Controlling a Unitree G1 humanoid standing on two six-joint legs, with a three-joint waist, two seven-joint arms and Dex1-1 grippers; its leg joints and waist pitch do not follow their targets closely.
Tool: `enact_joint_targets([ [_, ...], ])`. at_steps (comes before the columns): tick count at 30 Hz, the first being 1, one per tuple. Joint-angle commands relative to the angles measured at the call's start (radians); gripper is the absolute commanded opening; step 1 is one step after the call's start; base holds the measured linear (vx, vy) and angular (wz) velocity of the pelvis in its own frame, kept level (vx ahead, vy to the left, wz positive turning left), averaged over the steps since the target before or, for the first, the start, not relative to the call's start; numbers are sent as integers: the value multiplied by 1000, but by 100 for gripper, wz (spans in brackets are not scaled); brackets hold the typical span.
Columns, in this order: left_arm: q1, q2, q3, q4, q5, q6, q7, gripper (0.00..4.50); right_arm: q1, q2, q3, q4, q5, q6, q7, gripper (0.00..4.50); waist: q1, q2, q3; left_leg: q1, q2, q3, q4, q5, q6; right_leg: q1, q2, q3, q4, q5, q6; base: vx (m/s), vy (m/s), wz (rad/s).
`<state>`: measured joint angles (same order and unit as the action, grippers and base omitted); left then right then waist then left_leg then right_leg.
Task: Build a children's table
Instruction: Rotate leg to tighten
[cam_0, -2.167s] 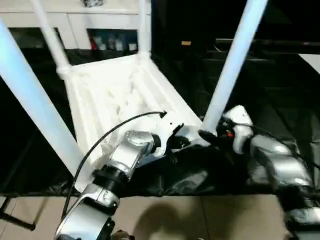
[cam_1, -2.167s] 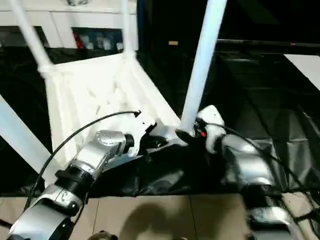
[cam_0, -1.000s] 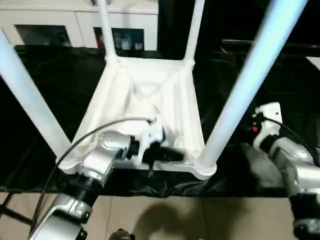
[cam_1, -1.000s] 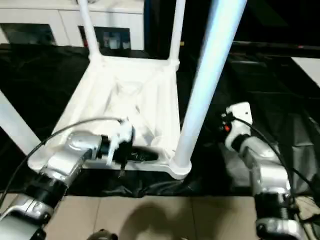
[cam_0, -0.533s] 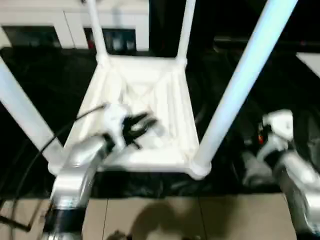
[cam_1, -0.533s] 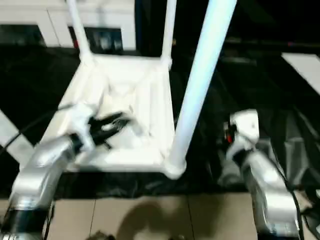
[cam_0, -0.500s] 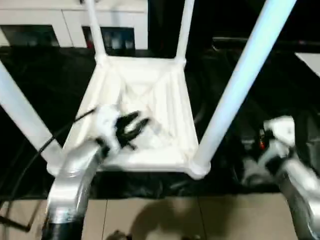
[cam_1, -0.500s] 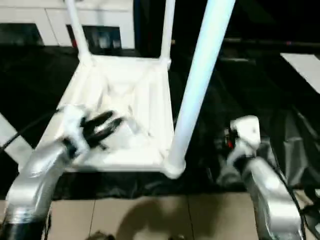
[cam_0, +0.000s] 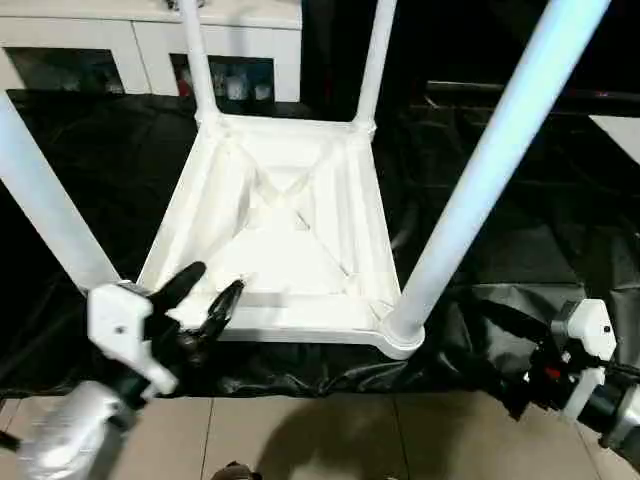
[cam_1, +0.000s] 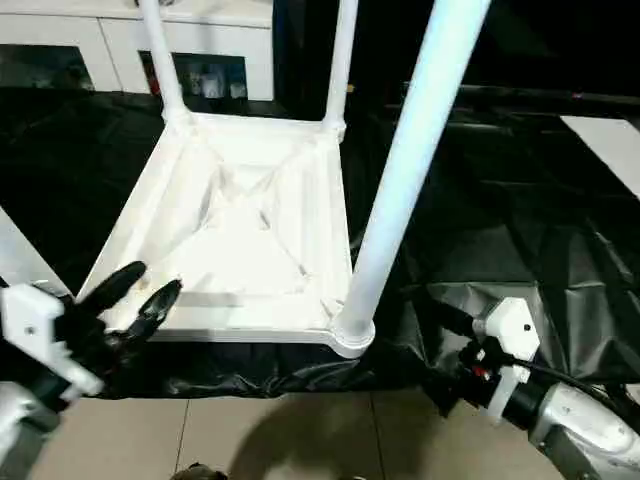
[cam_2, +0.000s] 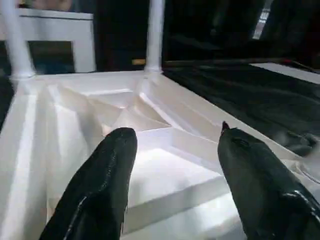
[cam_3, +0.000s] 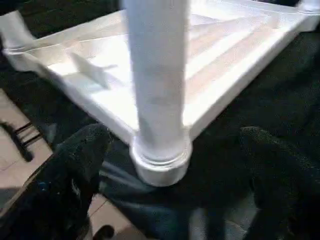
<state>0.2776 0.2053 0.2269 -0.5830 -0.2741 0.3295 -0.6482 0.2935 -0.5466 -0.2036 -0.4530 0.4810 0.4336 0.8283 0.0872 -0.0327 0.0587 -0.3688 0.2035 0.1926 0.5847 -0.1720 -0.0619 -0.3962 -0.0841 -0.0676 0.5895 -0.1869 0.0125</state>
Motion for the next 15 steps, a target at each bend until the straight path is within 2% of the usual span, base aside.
enact_joint_targets([
  [1,24,66,13,31,-26,16,-75,342,-59,-6,51,39,-46,-31,-6,450,-5,4,-33,16,23,-37,-83,-487,-13,7,-49,30,-125,-631,13,0,0,0],
  [2,36,92,20,53,-23,20,-95,353,-86,1,74,65,-72,-51,-12,450,-8,6,-31,14,19,-37,-86,-498,-15,6,-47,29,-125,-638,14,0,0,0],
  [3,43,108,25,68,-21,22,-109,364,-103,5,88,81,-87,-64,-15,450,-18,7,-32,6,20,-44,-89,-508,-26,15,-49,25,-120,-638,14,0,0,0],
  [4,56,132,42,126,-12,-9,-132,372,-140,22,105,122,-108,-68,-40,450,-23,12,-36,10,22,-50,-93,-515,-31,18,-50,26,-120,-606,2,0,0,0],
  [5,64,147,59,187,-5,-45,-148,379,-171,37,118,162,-126,-84,-53,450,-27,9,-37,11,21,-50,-93,-516,-31,18,-47,26,-119,-584,-8,0,0,0],
  [6,68,157,72,229,-8,-68,-161,379,-191,45,127,188,-134,-91,-60,450,-28,10,-37,12,18,-51,-92,-523,-29,16,-46,26,-120,-575,-15,0,0,0],
  [7,73,167,87,275,-10,-91,-172,388,-212,54,137,220,-144,-100,-63,450,-37,5,-36,15,18,-53,-92,-550,-30,14,-44,28,-119,-572,-25,0,0,0],
  [8,74,171,94,293,-10,-100,-175,398,-219,57,141,234,-149,-107,-61,450,-34,8,-37,18,18,-55,-92,-555,-30,14,-47,28,-119,-572,-30,0,0,0],
  [9,75,174,100,307,-10,-109,-177,409,-225,59,144,245,-153,-114,-60,450,-35,10,-38,25,19,-52,-91,-567,-30,7,-46,32,-119,-558,-43,0,0,0],
  [10,80,185,122,349,-27,-126,-184,415,-248,69,151,287,-162,-132,-60,450,-31,-2,-37,21,20,-54,-91,-559,-22,12,-50,33,-115,-557,-51,0,0,0],
  [12,83,188,137,366,-33,-134,-176,423,-259,71,155,304,-166,-141,-60,450,-30,4,-37,26,24,-52,-93,-568,-26,8,-50,36,-115,-542,-65,0,0,0],
  [13,84,190,159,388,-40,-147,-161,431,-281,79,158,337,-166,-153,-60,450,-28,-3,-37,25,27,-51,-95,-571,-28,9,-48,38,-110,-506,-79,0,0,0],
  [15,82,192,170,405,-42,-164,-156,447,-297,86,159,363,-167,-165,-60,450,-29,-1,-36,29,25,-50,-95,-583,-28,7,-48,38,-110,-513,-84,0,0,0],
])
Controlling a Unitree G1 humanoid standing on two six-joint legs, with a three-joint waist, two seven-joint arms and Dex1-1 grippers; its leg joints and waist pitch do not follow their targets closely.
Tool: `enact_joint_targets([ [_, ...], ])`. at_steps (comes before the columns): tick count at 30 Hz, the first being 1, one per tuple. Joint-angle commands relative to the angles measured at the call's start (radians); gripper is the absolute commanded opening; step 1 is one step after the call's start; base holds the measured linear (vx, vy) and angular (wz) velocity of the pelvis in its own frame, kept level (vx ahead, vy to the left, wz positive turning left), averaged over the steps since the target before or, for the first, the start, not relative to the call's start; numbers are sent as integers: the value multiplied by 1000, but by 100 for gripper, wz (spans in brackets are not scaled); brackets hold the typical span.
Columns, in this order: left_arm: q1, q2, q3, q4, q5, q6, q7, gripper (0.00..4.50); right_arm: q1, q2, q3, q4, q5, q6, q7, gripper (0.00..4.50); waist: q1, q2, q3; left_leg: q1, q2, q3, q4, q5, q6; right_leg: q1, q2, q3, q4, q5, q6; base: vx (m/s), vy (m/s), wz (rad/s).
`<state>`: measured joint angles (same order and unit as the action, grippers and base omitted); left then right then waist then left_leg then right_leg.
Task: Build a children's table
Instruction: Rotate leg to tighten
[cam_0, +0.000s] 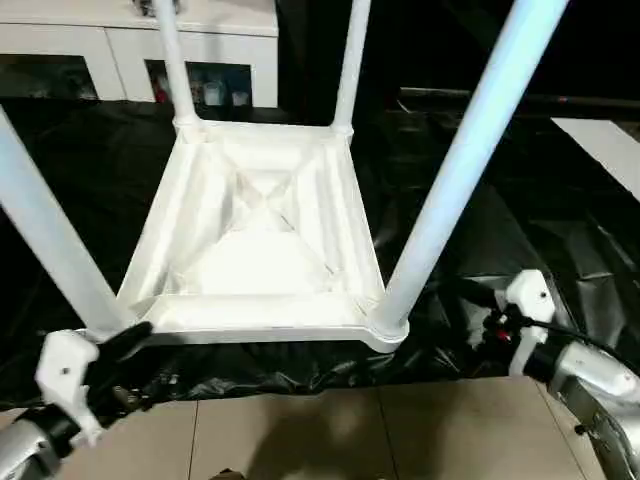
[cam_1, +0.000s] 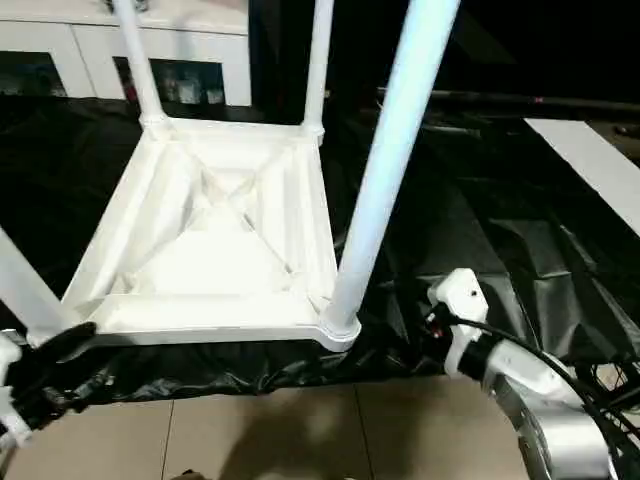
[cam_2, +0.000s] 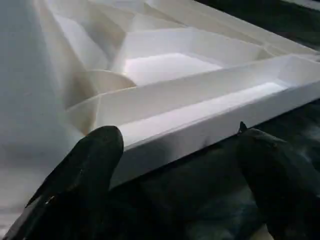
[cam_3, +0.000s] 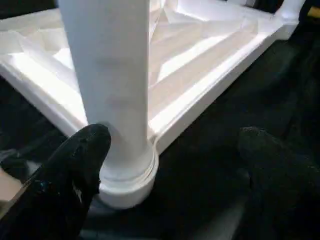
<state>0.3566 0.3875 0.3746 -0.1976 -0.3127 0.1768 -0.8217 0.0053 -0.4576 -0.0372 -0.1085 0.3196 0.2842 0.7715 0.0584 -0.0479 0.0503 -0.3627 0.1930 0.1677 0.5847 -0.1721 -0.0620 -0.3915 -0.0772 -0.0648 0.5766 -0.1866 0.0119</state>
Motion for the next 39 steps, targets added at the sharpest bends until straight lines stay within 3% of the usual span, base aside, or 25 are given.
enact_joint_targets([
  [1,-1,5,30,34,-16,-29,14,447,-22,-3,2,46,-13,-31,7,450,0,8,-28,21,35,-25,-95,-582,-28,7,-57,35,-98,-522,-79,0,0,0],
  [7,-22,33,89,133,-72,-84,-39,447,-54,2,19,97,-8,-54,46,450,1,6,-25,31,31,-29,-94,-603,-28,7,-61,32,-109,-606,-52,0,0,0],
  [10,-69,93,135,341,-88,-169,-114,447,-77,9,33,139,-20,-83,51,450,-2,4,-26,30,26,-32,-96,-594,-24,10,-60,27,-111,-615,-42,0,0,0],
  [13,-133,166,185,612,-121,-264,-234,447,-63,-9,39,101,15,-70,107,450,0,7,-27,36,22,-31,-96,-600,-19,7,-60,29,-113,-624,-37,0,0,0],
  [14,-144,183,187,672,-125,-281,-271,447,-57,-15,40,88,23,-64,123,450,0,8,-28,35,25,-34,-99,-600,-20,12,-63,30,-109,-619,-39,0,0,0],
  [17,-172,222,171,856,-114,-342,-375,447,-41,-40,53,47,43,-51,179,450,0,11,-21,35,30,-37,-106,-631,-20,11,-65,32,-111,-628,-45,0,0,0],
  [18,-178,223,163,890,-108,-359,-386,447,-41,-45,57,41,44,-49,186,450,0,10,-18,45,33,-40,-108,-659,-25,6,-67,32,-112,-646,-49,0,0,0],
  [19,-177,207,147,897,-96,-380,-376,447,-44,-46,58,43,42,-51,187,450,-2,11,-17,51,34,-41,-107,-682,-29,6,-70,27,-116,-677,-48,0,0,0],
  [21,-173,159,111,883,-67,-430,-340,447,-56,-43,57,56,37,-61,178,450,-4,9,-19,47,36,-44,-106,-672,-30,12,-76,26,-116,-688,-46,0,0,0],
  [22,-182,98,71,867,-35,-476,-295,447,-73,-39,57,78,30,-72,170,450,0,8,-21,46,43,-43,-109,-657,-31,16,-80,26,-117,-661,-64,0,0,0],
  [23,-189,92,64,875,-28,-487,-290,447,-76,-38,57,83,27,-76,167,450,1,9,-19,51,43,-42,-106,-664,-31,10,-79,24,-119,-657,-68,0,0,0],
  [25,-258,98,51,1004,-9,-558,-328,447,-87,-34,60,97,19,-79,164,450,16,1,-19,75,29,-29,-91,-635,-14,-7,-77,24,-133,-705,-48,0,0,0],
  [26,-301,113,51,1094,4,-581,-339,447,-91,-33,61,99,19,-76,165,450,18,-2,-18,72,26,-28,-91,-620,-9,-4,-77,22,-136,-724,-37,0,0,0],
  [27,-338,130,51,1179,17,-599,-346,447,-93,-32,63,100,19,-74,165,450,28,-1,-16,78,24,-29,-89,-613,-10,-3,-78,15,-145,-774,-8,0,0,0],
  [29,-410,147,49,1291,34,-627,-355,447,-97,-30,69,100,12,-70,165,450,29,4,-5,108,12,-27,-74,-635,-13,-17,-69,-22,-186,-853,32,0,0,0],
  [30,-421,146,48,1299,35,-628,-357,447,-98,-30,70,100,9,-70,165,450,17,18,-8,114,18,-33,-72,-677,-21,1,-59,-69,-202,-820,43,-54,8,3],
  [31,-435,145,45,1307,36,-631,-358,447,-99,-30,72,99,6,-70,165,450,12,28,-2,109,35,-39,-92,-738,-25,16,-46,-102,-197,-776,43,-54,8,3],
  [32,-453,142,38,1309,41,-633,-354,447,-100,-30,70,94,7,-69,161,450,62,61,-4,-82,92,-33,-228,-955,-60,175,-24,-78,134,-388,-39,57,4,7],
  [33,-468,138,37,1308,34,-634,-369,447,-101,-30,67,89,12,-67,159,450,203,52,-4,-147,71,77,-235,-975,-48,161,18,-51,209,-343,-36,52,-101,9],
  [34,-484,132,41,1305,17,-629,-388,447,-102,-29,63,84,17,-64,157,450,126,-39,-58,30,57,65,-57,-540,-45,67,-59,79,119,-830,73,52,-101,9],
  [35,-493,129,48,1303,4,-620,-400,447,-103,-29,61,81,20,-62,155,450,120,-49,-17,118,24,23,132,-322,-84,-78,-160,81,-95,-1196,38,15,-196,-3],
  [36,-511,126,57,1314,-15,-621,-418,447,-103,-31,59,80,23,-62,156,450,163,-20,-33,-36,-42,-70,98,-17,41,84,-149,178,-90,-1008,-46,111,-83,-8],
  [37,-542,126,71,1331,-42,-610,-453,447,-102,-34,54,85,18,-68,149,450,185,-12,-20,-50,-26,-79,63,14,31,97,-135,172,-73,-827,-65,111,-83,-8],
  [38,-552,129,76,1343,-47,-611,-463,447,-102,-34,52,86,17,-70,146,450,195,12,-21,19,26,-60,-14,-54,-5,36,-71,118,-34,-526,-89,0,0,0],
  [39,-561,131,79,1354,-51,-613,-471,447,-102,-34,51,87,15,-72,143,450,177,6,-16,28,32,-57,-32,-147,-8,31,-53,102,-12,-434,-116,0,0,0],
])
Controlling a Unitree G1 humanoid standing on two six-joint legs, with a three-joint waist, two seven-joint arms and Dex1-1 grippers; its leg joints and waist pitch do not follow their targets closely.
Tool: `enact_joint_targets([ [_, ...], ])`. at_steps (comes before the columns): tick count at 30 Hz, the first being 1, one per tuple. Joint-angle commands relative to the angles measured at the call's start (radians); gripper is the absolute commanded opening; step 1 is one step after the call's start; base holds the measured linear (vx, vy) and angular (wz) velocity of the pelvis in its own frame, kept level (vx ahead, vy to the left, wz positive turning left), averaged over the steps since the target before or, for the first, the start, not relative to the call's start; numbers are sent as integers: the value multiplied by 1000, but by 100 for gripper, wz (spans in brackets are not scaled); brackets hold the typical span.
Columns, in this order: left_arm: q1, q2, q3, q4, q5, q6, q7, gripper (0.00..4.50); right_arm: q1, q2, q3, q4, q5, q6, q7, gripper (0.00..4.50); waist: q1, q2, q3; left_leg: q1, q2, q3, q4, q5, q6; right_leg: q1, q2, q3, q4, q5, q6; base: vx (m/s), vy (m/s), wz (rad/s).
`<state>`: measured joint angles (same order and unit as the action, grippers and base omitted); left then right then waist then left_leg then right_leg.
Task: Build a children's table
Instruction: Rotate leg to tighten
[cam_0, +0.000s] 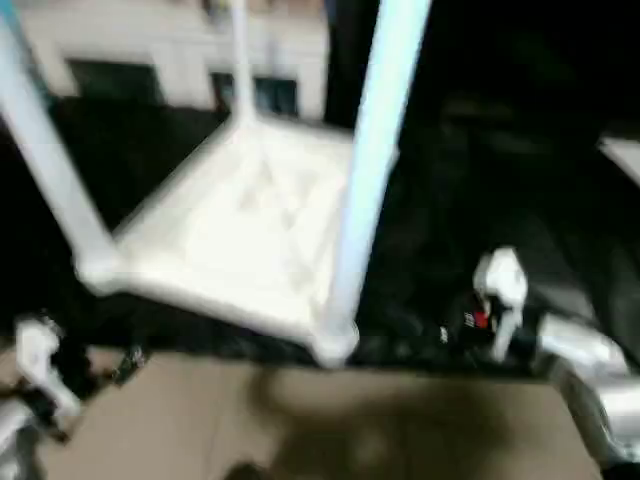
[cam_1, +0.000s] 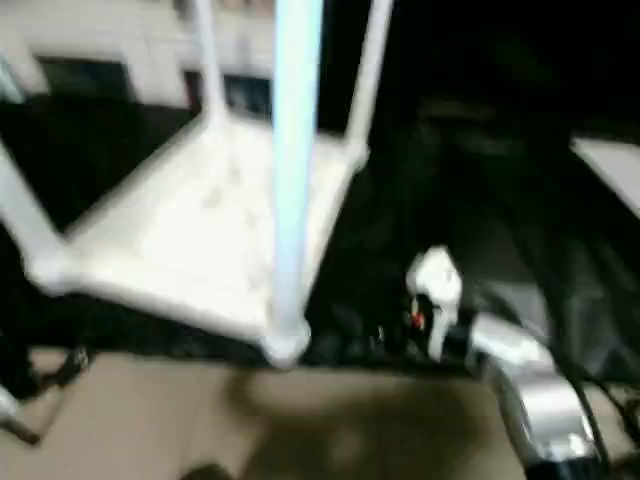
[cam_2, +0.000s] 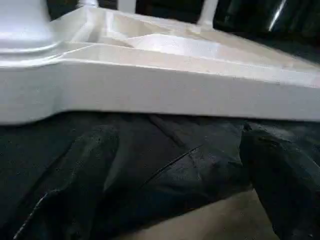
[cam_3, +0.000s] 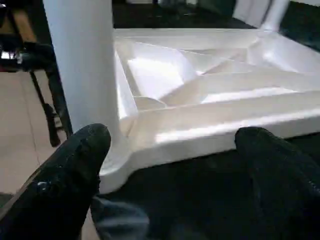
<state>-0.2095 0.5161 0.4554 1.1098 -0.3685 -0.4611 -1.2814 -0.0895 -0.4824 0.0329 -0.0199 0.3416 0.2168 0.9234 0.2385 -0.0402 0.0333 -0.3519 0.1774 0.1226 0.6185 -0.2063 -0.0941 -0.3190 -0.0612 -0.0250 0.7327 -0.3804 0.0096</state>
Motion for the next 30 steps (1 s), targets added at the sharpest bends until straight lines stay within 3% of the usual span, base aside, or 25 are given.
enact_joint_targets([
  [1,-16,10,6,72,0,17,-27,447,-8,-9,-23,-1,-6,-6,-13,450,-9,8,-33,32,66,-12,-96,-182,46,-13,-70,47,-142,44,-174,0,0,0],
  [2,-20,11,7,77,0,15,-28,447,-9,-9,-23,-2,-6,-5,-14,450,-14,9,-40,30,65,-10,-95,-149,61,-5,-69,41,-138,146,-184,0,0,0],
  [3,-31,16,8,92,6,0,-32,447,-9,-10,-24,-5,-4,-3,-15,450,-12,19,-43,21,64,-8,-94,-96,89,1,-69,33,-136,286,-187,0,0,0],
  [5,-50,28,12,116,14,-11,-52,447,-5,-9,-26,-15,-4,0,-19,450,-15,12,-42,7,56,2,-91,-92,97,12,-72,29,-139,368,-160,0,0,0],
  [7,-55,33,18,123,2,-13,-67,447,-3,-10,-25,-19,-3,1,-23,450,-20,13,-54,7,55,6,-83,-65,93,14,-68,26,-132,466,-123,0,0,0],
  [8,-45,23,10,27,-27,17,-80,447,-2,-10,-25,-20,-2,1,-24,450,-22,13,-53,6,55,7,-83,-65,92,12,-68,24,-131,480,-117,0,0,0],
  [9,-25,5,-6,-155,-82,75,-104,447,0,-11,-24,-22,-2,1,-26,450,-23,14,-53,5,63,6,-88,-88,78,15,-76,22,-131,481,-116,0,0,0],
  [10,33,-15,-57,-473,-142,210,-17,447,3,-11,-23,-23,-3,0,-27,450,-24,13,-53,4,68,5,-91,-100,71,15,-79,19,-130,480,-126,0,0,0],
  [11,73,-28,-92,-688,-182,304,47,447,5,-11,-22,-24,-4,-1,-28,450,-25,18,-53,2,74,2,-94,-112,61,12,-76,14,-128,491,-156,0,0,0],
  [12,101,-32,-131,-867,-208,391,130,447,6,-11,-22,-25,-2,0,-28,450,-24,21,-62,8,79,4,-85,-113,60,15,-76,11,-124,510,-173,0,0,0],
  [13,126,-34,-177,-1061,-235,484,227,447,6,-11,-21,-27,-1,1,-27,450,-28,17,-57,-4,75,7,-80,-73,73,16,-72,8,-121,545,-201,0,0,0],
  [15,137,-26,-210,-1173,-264,541,286,447,4,-10,-20,-27,-2,1,-29,450,-29,12,-45,-10,62,18,-83,-83,74,16,-68,10,-132,468,-193,0,0,0],
  [17,137,-13,-237,-1258,-299,598,341,447,1,-10,-21,-27,-1,3,-30,450,-36,2,-44,-10,55,23,-87,-97,54,22,-63,13,-141,374,-162,0,0,0],
  [19,110,11,-273,-1352,-309,689,416,447,-1,-12,-20,-28,1,3,-30,450,-52,4,-44,-7,54,25,-88,-99,32,20,-60,19,-147,306,-127,0,0,0],
  [21,94,16,-287,-1387,-283,737,446,447,-2,-14,-18,-29,0,3,-29,450,-59,8,-42,-7,54,24,-92,-91,21,17,-59,19,-150,281,-114,0,0,0],
  [23,74,0,-296,-1482,-220,874,551,447,-7,-12,-18,-35,4,8,-31,450,-68,7,-43,-5,55,22,-92,-86,10,17,-59,18,-150,284,-114,0,0,0],
  [25,55,0,-318,-1560,-252,985,674,447,-19,-5,-17,-45,17,16,-26,450,-80,10,-43,-7,53,23,-90,-88,5,17,-58,17,-150,291,-123,0,0,0],
  [27,45,5,-332,-1577,-279,1015,709,447,-24,-3,-16,-52,28,24,-20,450,-82,7,-41,-7,50,24,-90,-84,8,17,-56,19,-154,274,-124,0,0,0],
  [29,40,14,-361,-1586,-283,1053,744,447,-24,-8,-1,-77,50,43,11,450,-83,17,-43,-6,49,23,-88,-75,3,16,-54,20,-152,290,-123,0,0,0],
  [30,49,20,-374,-1585,-268,1060,746,447,-18,-17,13,-95,65,61,37,450,-86,15,-43,-7,48,23,-86,-71,5,18,-51,19,-151,309,-114,0,0,0],
])
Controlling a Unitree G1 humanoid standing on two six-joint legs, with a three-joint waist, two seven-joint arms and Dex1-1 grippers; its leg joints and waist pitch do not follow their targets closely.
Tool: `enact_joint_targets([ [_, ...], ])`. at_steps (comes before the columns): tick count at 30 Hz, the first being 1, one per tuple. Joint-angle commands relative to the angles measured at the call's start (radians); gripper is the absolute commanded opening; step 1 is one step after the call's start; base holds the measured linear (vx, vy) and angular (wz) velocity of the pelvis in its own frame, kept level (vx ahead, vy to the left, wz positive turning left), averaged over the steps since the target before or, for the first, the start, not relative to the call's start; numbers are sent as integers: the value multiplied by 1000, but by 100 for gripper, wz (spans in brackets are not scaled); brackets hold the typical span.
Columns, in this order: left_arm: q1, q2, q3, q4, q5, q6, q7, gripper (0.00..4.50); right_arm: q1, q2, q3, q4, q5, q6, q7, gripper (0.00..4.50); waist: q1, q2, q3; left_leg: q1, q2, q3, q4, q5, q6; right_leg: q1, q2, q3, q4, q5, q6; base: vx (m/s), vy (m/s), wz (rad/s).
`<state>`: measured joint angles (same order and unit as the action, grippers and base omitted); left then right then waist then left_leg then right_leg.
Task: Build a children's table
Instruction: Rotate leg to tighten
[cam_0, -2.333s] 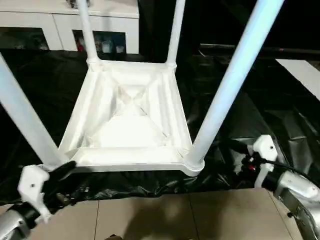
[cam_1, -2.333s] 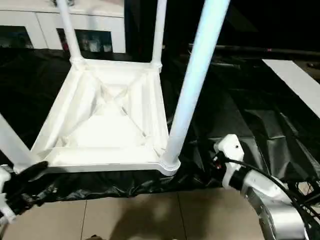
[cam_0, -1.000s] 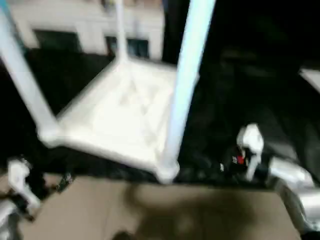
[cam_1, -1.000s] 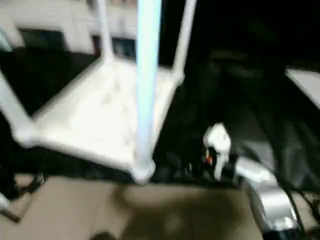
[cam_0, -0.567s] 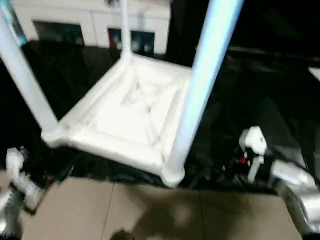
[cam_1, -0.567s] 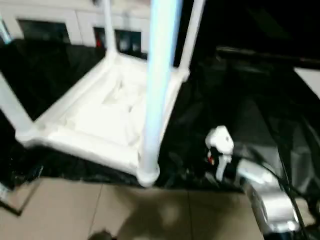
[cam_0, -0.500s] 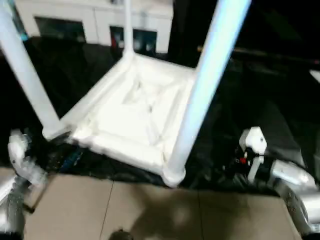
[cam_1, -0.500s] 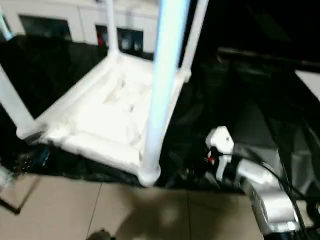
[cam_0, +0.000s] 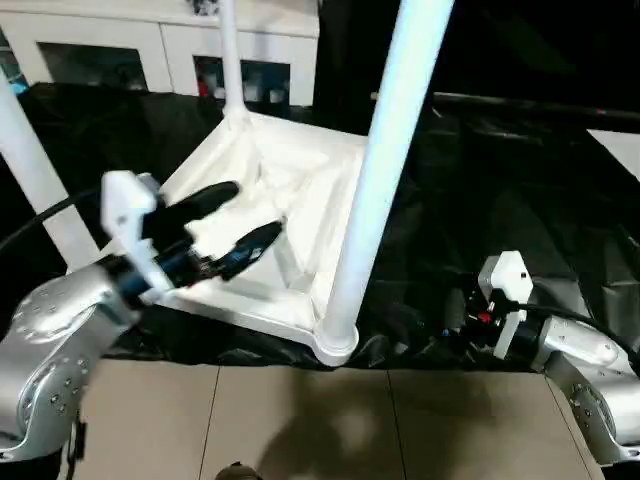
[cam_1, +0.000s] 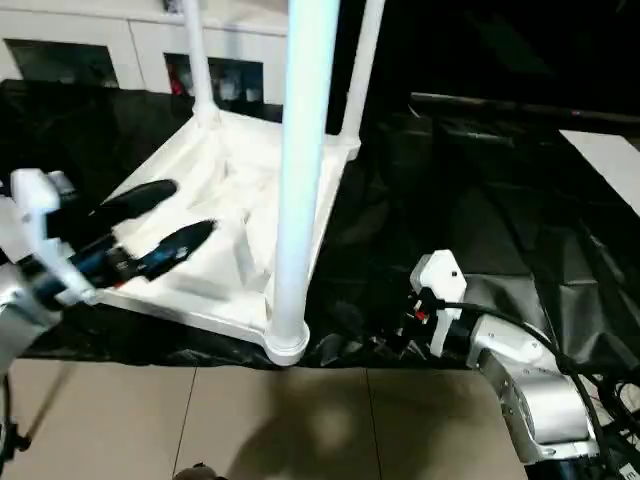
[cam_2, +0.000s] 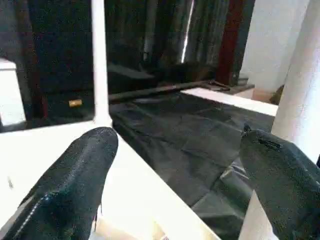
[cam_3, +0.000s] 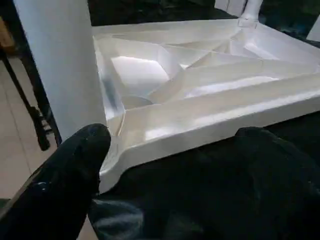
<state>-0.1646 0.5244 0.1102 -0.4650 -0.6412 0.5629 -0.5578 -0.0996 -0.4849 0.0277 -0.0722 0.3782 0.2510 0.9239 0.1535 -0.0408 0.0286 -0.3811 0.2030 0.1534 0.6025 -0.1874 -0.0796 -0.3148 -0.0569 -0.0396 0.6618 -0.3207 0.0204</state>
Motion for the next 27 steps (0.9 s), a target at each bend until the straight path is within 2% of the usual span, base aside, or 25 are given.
enact_joint_targets([
  [1,16,9,-33,-14,20,57,23,447,1,-30,38,-64,42,46,72,450,-4,15,-40,21,21,-9,-69,-83,-3,14,-54,33,-79,265,-117,0,0,0],
  [4,51,11,-23,-33,29,112,27,447,6,-45,75,-84,44,60,113,450,-11,18,-41,20,22,-10,-69,-75,-6,16,-53,31,-78,301,-112,0,0,0],
  [7,84,47,-5,-39,11,135,14,447,-25,-28,86,-54,39,49,120,450,-14,20,-43,22,20,-11,-67,-62,-7,11,-51,30,-76,331,-119,0,0,0],
  [9,96,65,2,-34,0,143,3,447,-42,-22,98,-40,28,40,126,450,-13,20,-42,22,19,-10,-67,-65,-7,11,-51,30,-76,322,-125,0,0,0],
  [10,112,88,2,-27,-6,150,-14,447,-64,-9,112,-20,10,29,124,450,-13,23,-42,23,20,-11,-69,-71,-12,8,-52,29,-76,311,-129,0,0,0],
  [11,128,110,4,-18,-14,161,-31,447,-90,7,128,9,-16,11,114,450,-15,21,-42,23,20,-10,-70,-70,-13,9,-51,29,-76,309,-128,0,0,0],
  [13,156,142,4,-8,-19,182,-65,447,-139,41,152,69,-41,-12,104,450,-18,26,-42,27,20,-9,-70,-83,-27,4,-53,30,-76,281,-135,0,0,0],
  [16,165,138,13,-6,-22,205,-67,447,-189,76,179,150,-54,-33,116,450,-18,29,-43,26,21,-8,-72,-90,-36,5,-55,31,-75,280,-155,0,0,0],
  [17,164,136,13,-4,-17,206,-63,447,-208,89,189,180,-57,-41,127,450,-15,30,-42,28,23,-8,-72,-89,-36,3,-55,31,-76,286,-154,0,0,0],
  [19,162,135,13,-2,-17,205,-57,447,-227,102,196,211,-59,-50,133,450,-12,26,-44,25,22,-8,-71,-75,-31,8,-55,30,-72,316,-153,0,0,0],
  [23,174,126,2,45,-3,160,-68,447,-310,152,218,324,-79,-86,169,450,-16,24,-45,21,19,-7,-70,-64,-28,10,-56,30,-72,331,-153,0,0,0],
  [26,191,123,6,56,11,146,-71,447,-327,164,215,350,-93,-107,148,450,-16,26,-46,22,21,-8,-69,-58,-28,10,-56,30,-69,342,-144,0,0,0],
  [27,193,122,7,57,13,144,-71,447,-328,165,215,353,-95,-110,145,450,-16,23,-46,23,21,-7,-69,-58,-27,10,-56,30,-69,345,-142,0,0,0],
])
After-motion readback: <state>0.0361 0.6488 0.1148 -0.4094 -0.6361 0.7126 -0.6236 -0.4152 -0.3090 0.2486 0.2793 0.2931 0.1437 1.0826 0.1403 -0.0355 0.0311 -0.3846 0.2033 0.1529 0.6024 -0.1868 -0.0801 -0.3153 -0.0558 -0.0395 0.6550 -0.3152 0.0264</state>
